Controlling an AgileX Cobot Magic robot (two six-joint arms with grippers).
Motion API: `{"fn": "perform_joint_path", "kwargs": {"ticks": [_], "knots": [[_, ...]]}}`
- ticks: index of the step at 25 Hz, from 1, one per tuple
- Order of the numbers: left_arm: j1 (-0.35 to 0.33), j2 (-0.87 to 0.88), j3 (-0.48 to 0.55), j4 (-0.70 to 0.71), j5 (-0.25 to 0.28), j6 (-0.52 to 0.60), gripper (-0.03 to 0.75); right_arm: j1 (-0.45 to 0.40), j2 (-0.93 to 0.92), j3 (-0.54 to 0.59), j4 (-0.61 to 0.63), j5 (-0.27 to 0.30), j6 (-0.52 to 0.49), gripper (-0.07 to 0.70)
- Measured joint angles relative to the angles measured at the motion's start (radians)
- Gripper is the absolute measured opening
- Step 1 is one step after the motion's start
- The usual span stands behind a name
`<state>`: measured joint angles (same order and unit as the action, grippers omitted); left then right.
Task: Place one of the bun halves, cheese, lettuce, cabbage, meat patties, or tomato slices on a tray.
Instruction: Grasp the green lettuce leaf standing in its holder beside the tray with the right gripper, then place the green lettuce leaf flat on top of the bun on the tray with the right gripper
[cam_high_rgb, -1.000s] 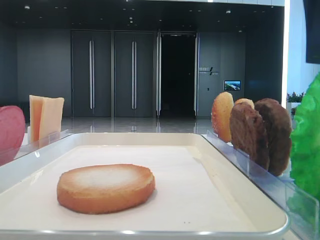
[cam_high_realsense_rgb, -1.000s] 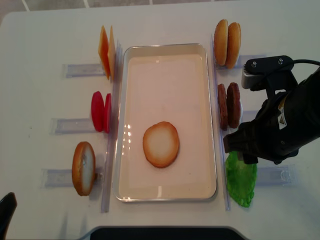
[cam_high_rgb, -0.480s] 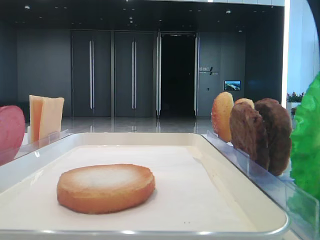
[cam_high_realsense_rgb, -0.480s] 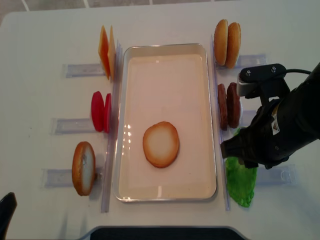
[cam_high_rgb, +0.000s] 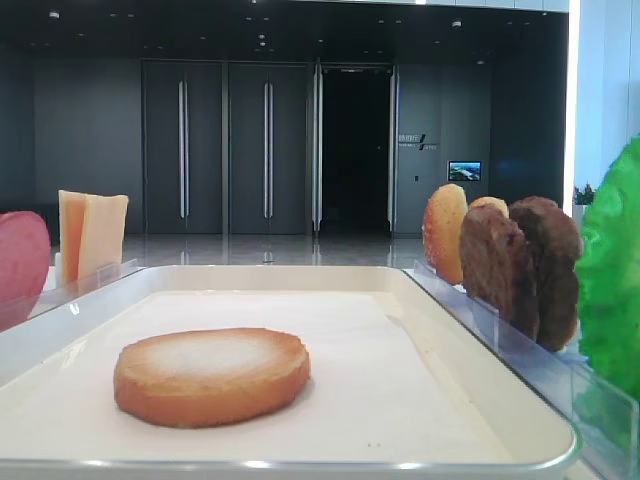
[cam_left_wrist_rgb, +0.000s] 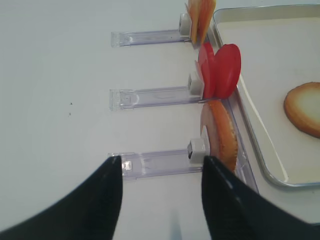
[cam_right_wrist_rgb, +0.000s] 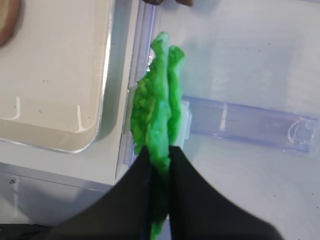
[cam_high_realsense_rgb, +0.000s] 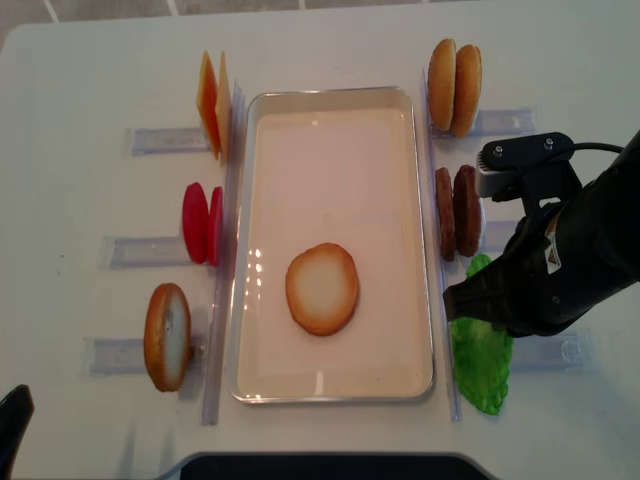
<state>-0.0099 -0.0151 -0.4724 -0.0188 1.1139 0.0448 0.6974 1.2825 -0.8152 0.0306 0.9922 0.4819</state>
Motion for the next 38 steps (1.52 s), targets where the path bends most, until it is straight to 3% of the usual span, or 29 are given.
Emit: {"fn": "perform_joint_path", "kwargs": {"ticks": [10, 18, 25, 29, 33, 35, 38], "knots": [[0.0, 0.0, 0.0, 0.0, 0.0, 0.0, 0.391, 0.001, -0.095, -0.052, 0.028, 0.053, 0.0, 0.053], [0.0, 0.0, 0.0, 0.001, 0.0, 0.0, 0.391, 0.001, -0.143, -0.142, 0.066, 0.135, 0.0, 0.053], [0.0, 0.0, 0.0, 0.001, 0.0, 0.0, 0.391, 0.001, -0.148, -0.16, 0.107, 0.148, -0.016, 0.053], [0.0, 0.0, 0.0, 0.001, 0.0, 0.0, 0.391, 0.041, -0.148, -0.16, 0.134, 0.105, -0.02, 0.053], [0.0, 0.0, 0.0, 0.001, 0.0, 0.0, 0.391, 0.119, -0.134, -0.16, 0.224, -0.009, -0.046, 0.052], [0.0, 0.0, 0.0, 0.001, 0.0, 0.0, 0.391, 0.139, -0.106, -0.16, 0.341, -0.068, -0.139, 0.052], [0.0, 0.0, 0.0, 0.001, 0.0, 0.0, 0.391, 0.141, -0.04, -0.16, 0.603, -0.122, -0.417, 0.052]]}}
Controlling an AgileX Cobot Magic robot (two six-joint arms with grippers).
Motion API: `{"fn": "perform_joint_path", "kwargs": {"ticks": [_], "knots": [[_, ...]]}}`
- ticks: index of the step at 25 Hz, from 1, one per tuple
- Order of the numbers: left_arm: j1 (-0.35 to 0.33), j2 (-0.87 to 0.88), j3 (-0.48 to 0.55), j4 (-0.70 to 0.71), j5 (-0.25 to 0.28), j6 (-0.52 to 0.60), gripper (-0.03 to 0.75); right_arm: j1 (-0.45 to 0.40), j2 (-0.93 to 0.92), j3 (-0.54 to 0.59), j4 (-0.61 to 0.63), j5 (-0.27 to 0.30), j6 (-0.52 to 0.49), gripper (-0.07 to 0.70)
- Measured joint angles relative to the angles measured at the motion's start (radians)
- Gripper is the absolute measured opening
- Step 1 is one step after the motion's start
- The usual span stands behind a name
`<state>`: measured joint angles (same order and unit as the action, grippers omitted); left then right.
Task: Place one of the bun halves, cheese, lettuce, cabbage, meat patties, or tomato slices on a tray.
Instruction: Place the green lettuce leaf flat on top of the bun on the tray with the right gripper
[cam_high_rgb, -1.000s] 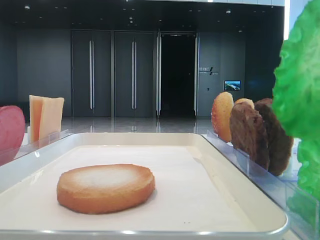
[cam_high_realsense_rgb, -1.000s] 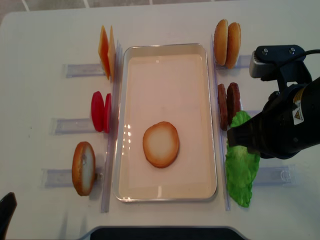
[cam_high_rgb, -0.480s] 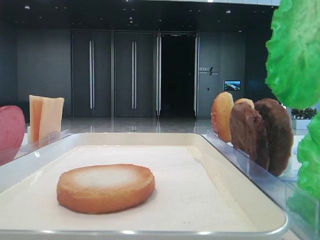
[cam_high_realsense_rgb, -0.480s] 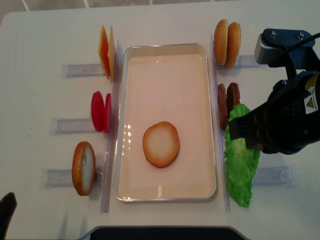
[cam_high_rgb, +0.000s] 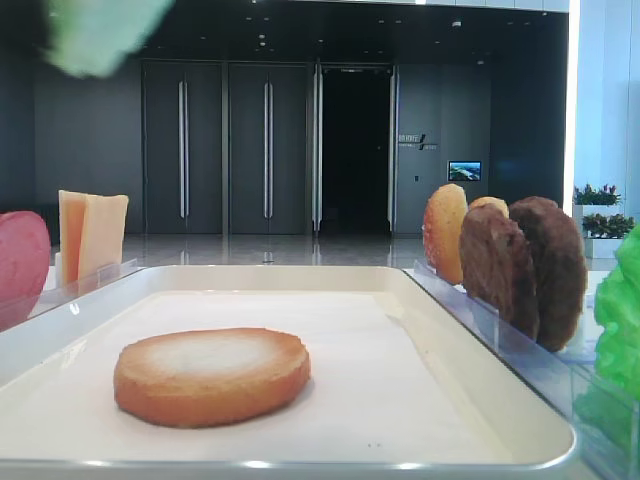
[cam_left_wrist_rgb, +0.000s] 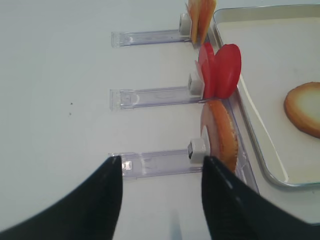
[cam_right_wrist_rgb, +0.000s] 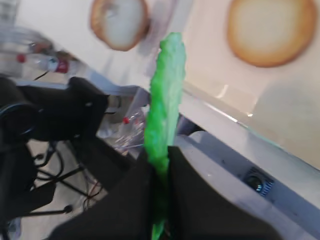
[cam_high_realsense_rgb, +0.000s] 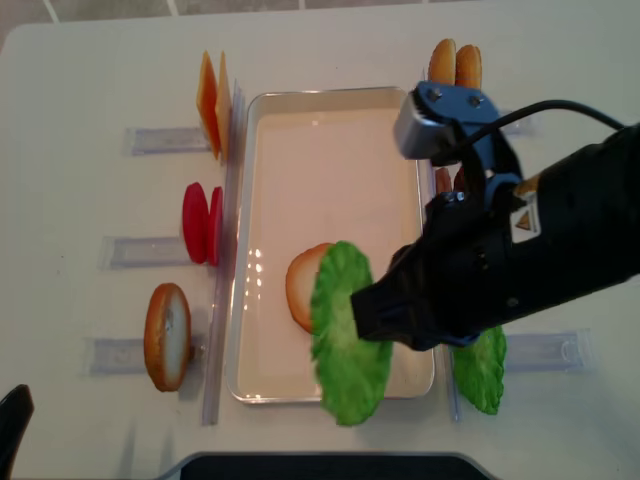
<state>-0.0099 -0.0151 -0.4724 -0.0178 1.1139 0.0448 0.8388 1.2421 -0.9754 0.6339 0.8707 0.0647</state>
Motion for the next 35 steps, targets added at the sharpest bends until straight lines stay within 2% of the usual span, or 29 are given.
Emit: {"fn": "perform_joint_path", "kwargs": {"ticks": [3, 6, 11, 16, 18, 22, 26, 35], "knots": [[0.0, 0.0, 0.0, 0.0, 0.0, 0.0, 0.391, -0.013, 0.058, 0.0, 0.242, -0.022, -0.259, 0.052], [0.0, 0.0, 0.0, 0.0, 0.0, 0.0, 0.391, -0.044, 0.101, 0.0, 0.447, -0.023, -0.467, 0.052], [0.0, 0.0, 0.0, 0.001, 0.0, 0.0, 0.391, -0.112, 0.164, 0.021, 0.648, -0.013, -0.689, 0.052], [0.0, 0.0, 0.0, 0.003, 0.0, 0.0, 0.391, -0.198, 0.206, 0.149, 0.894, 0.026, -0.904, 0.052], [0.0, 0.0, 0.0, 0.003, 0.0, 0.0, 0.391, -0.219, 0.21, 0.185, 0.951, 0.025, -0.955, 0.052], [0.0, 0.0, 0.0, 0.003, 0.0, 0.0, 0.391, -0.223, 0.212, 0.199, 0.982, 0.013, -0.988, 0.052], [0.0, 0.0, 0.0, 0.003, 0.0, 0.0, 0.391, -0.223, 0.221, 0.199, 0.999, -0.031, -1.012, 0.052], [0.0, 0.0, 0.0, 0.003, 0.0, 0.0, 0.391, -0.225, 0.365, 0.199, 1.13, 0.022, -1.148, 0.052]]}}
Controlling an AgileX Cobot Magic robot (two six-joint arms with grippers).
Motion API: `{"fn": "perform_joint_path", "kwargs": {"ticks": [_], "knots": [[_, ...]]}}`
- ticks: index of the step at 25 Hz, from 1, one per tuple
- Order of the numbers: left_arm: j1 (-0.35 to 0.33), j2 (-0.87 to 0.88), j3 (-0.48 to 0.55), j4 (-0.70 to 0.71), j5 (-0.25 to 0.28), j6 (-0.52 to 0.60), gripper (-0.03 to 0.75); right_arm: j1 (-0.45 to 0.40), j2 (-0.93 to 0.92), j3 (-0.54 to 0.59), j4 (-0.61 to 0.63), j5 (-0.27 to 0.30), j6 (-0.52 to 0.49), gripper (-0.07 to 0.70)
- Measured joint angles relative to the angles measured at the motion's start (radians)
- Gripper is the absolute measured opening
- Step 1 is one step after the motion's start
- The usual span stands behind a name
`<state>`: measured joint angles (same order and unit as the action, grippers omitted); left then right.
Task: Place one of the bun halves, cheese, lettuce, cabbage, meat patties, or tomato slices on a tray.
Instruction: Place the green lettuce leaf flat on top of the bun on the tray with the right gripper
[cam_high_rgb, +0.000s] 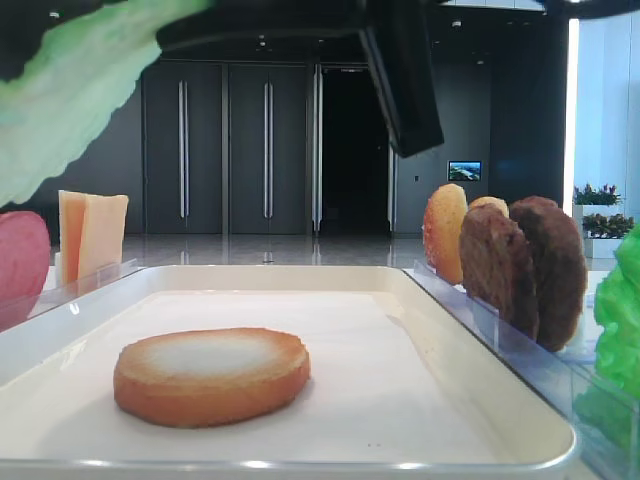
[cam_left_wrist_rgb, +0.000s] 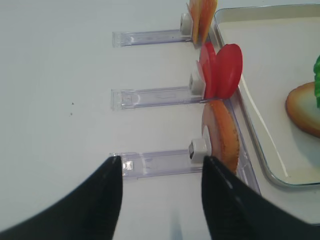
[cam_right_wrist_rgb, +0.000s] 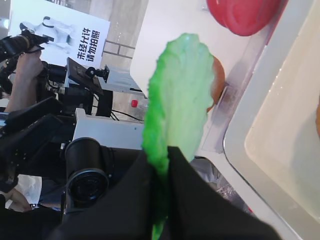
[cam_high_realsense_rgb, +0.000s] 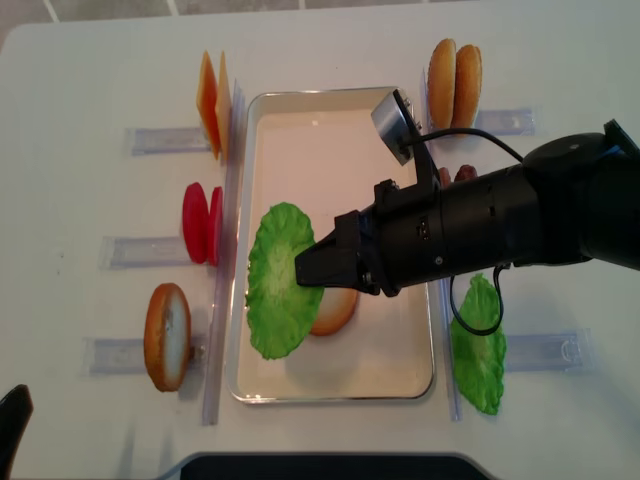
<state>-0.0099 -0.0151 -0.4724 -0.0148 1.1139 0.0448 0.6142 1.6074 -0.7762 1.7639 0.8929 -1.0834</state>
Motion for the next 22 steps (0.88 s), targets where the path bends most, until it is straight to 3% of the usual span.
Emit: {"fn": "perform_joint_path", "kwargs": {"ticks": [10, 22], "knots": [[0.0, 0.0, 0.0, 0.0, 0.0, 0.0, 0.391, -0.022, 0.1, 0.0, 0.015, -0.04, -0.092, 0.052], [0.0, 0.0, 0.0, 0.001, 0.0, 0.0, 0.391, -0.046, 0.141, 0.0, 0.017, -0.087, -0.122, 0.052]]}}
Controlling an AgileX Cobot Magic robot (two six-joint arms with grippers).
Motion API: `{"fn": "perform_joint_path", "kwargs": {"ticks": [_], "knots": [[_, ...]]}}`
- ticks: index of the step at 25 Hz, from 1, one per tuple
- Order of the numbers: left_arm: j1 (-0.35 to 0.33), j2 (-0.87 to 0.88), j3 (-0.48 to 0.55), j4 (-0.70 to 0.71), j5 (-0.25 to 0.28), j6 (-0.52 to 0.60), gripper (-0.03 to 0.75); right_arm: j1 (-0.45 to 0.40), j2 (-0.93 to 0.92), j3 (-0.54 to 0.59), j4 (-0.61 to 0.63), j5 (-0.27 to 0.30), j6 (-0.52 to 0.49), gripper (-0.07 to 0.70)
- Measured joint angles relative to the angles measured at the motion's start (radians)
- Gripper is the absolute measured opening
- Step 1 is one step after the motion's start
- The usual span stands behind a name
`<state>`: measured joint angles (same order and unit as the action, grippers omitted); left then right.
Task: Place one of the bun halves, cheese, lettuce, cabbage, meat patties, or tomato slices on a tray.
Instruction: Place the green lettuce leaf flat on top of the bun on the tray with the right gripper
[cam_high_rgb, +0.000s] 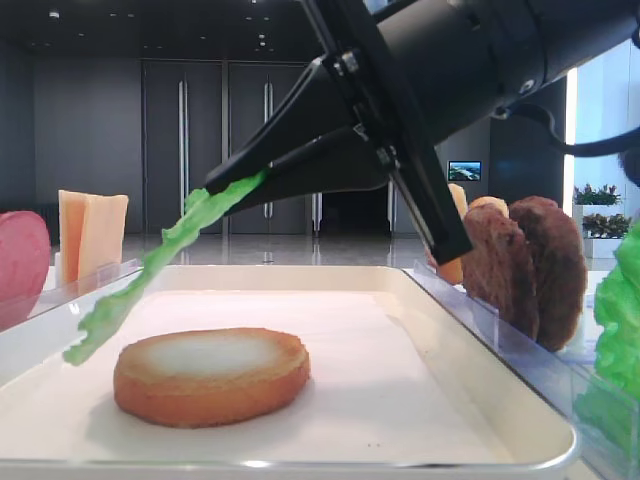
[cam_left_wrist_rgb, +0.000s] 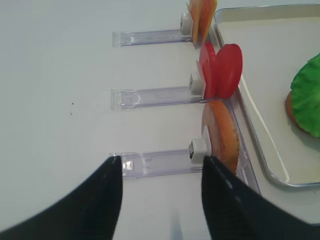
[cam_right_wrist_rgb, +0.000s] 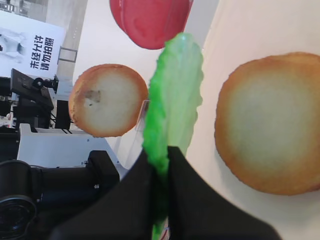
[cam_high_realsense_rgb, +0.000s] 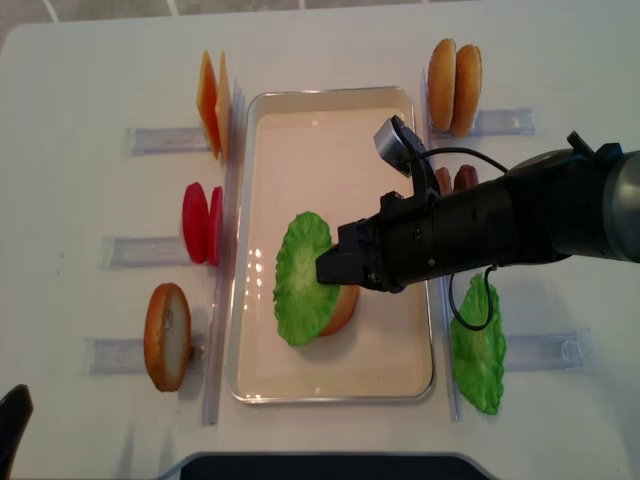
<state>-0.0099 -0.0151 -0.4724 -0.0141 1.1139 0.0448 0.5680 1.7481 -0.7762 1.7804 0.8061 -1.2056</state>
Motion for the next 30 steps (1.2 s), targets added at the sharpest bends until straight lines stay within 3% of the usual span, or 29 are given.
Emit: {"fn": "perform_joint_path", "kwargs": {"ticks": [24, 27, 30], "knots": [[0.0, 0.0, 0.0, 0.0, 0.0, 0.0, 0.391, 0.0, 0.0, 0.0, -0.008, -0.099, -0.015, 0.052], [0.0, 0.0, 0.0, 0.0, 0.0, 0.0, 0.391, 0.0, 0.0, 0.0, -0.008, -0.103, -0.016, 0.082], [0.0, 0.0, 0.0, 0.0, 0.0, 0.0, 0.391, 0.0, 0.0, 0.0, -0.013, -0.105, -0.016, 0.162]]}}
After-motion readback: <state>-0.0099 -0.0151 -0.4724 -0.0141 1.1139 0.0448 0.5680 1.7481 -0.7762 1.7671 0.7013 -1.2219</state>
